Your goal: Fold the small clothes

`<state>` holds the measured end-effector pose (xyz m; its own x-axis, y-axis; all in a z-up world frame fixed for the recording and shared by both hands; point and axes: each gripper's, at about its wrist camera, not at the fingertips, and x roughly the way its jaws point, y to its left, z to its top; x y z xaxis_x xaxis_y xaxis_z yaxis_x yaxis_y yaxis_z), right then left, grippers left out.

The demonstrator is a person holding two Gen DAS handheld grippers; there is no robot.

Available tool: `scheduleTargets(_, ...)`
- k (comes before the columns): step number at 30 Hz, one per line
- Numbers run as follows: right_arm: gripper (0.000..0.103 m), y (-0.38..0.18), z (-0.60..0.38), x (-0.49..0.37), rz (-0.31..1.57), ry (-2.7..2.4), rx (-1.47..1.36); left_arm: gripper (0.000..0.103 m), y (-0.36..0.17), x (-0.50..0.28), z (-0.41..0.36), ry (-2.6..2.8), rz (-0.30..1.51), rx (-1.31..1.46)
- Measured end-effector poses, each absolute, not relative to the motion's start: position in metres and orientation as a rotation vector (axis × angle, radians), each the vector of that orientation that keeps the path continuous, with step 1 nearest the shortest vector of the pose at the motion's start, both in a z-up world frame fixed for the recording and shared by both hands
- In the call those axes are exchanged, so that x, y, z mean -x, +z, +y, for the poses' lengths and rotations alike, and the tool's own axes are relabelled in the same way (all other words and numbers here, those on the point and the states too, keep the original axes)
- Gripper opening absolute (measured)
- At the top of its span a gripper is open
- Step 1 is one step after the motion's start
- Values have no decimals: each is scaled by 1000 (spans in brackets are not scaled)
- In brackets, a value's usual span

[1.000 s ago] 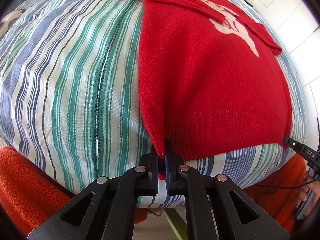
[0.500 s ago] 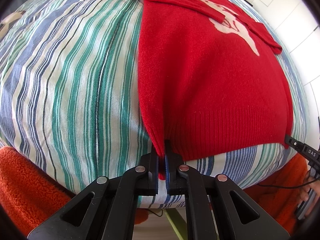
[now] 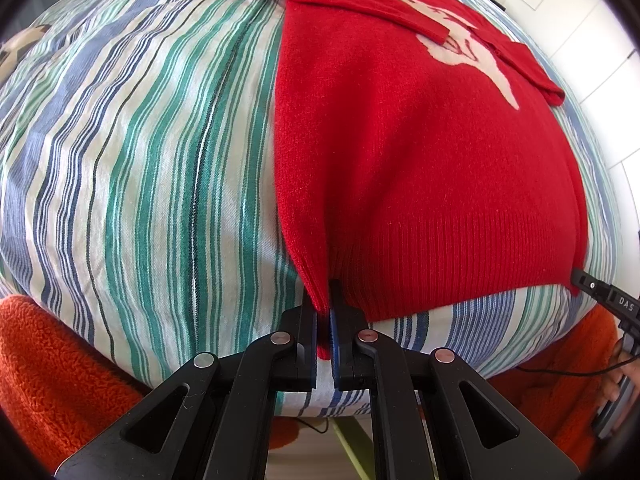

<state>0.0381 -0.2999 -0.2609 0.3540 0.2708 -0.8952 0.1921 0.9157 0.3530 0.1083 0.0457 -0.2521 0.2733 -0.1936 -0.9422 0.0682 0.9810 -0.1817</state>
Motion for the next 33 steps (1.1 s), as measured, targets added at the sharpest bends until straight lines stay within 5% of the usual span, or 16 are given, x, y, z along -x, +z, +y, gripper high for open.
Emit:
scheduleTargets(29,2,-260,-296,-38,1221,43,-423,8,-250,-104,34,-157,1280,84)
scheduleTargets(33,3,-257,-296,-36,1226,50,-420,26,-246,-97,36,-135,1288,42)
